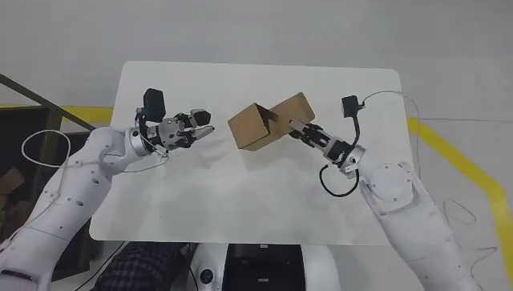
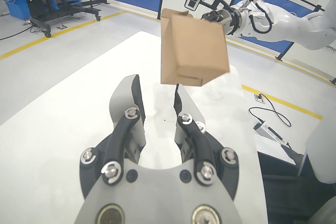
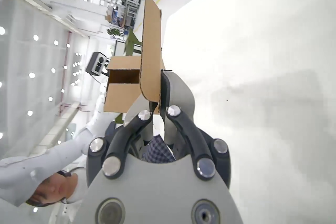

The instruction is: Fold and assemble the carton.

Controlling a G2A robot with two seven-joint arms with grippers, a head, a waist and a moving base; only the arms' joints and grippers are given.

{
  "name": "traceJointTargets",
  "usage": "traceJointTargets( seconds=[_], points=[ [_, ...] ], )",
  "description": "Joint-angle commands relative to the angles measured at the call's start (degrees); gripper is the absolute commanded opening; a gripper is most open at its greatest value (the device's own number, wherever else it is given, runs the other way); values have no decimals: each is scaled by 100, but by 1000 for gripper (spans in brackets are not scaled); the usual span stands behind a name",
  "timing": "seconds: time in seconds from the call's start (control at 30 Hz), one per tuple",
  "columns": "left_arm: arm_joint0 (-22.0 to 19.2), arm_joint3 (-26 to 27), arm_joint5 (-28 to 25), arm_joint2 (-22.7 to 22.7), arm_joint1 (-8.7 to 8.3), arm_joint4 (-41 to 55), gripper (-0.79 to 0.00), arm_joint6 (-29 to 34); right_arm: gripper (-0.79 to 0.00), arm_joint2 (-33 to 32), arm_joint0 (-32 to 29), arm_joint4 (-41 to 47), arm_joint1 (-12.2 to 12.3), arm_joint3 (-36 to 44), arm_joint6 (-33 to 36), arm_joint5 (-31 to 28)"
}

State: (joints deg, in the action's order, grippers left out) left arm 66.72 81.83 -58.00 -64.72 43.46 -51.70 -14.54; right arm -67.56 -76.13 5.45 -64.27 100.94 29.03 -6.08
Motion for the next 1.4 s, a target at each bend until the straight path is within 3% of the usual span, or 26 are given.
traceJointTargets(
  seconds=[0.0,0.47,0.67,0.87,0.93,1.03,1.3,1.37],
  points=[
    [-56,-1,0,124,15,16,-511,40,-785,-78,-118,230,-1,33,-63,-62],
    [-1008,-51,0,1342,268,284,-496,773,-785,45,-461,892,-80,-251,-290,-279],
    [-1191,-177,0,1578,301,389,-474,755,-785,-76,-440,820,-92,-514,-484,-499],
    [-1242,-220,0,1615,300,237,-360,537,-785,-10,-388,905,-131,-663,-488,-657],
    [-1264,-250,0,1638,312,193,-185,484,-785,23,-367,908,-145,-693,-489,-703],
    [-1299,-275,0,1702,338,207,-179,402,-785,41,-348,912,-160,-724,-490,-749],
    [-1476,-319,0,1864,402,201,-52,262,-785,92,-329,918,-195,-770,-485,-813],
    [-1515,-328,0,1900,420,175,-65,222,-785,105,-316,930,-205,-790,-481,-823]
  ],
)
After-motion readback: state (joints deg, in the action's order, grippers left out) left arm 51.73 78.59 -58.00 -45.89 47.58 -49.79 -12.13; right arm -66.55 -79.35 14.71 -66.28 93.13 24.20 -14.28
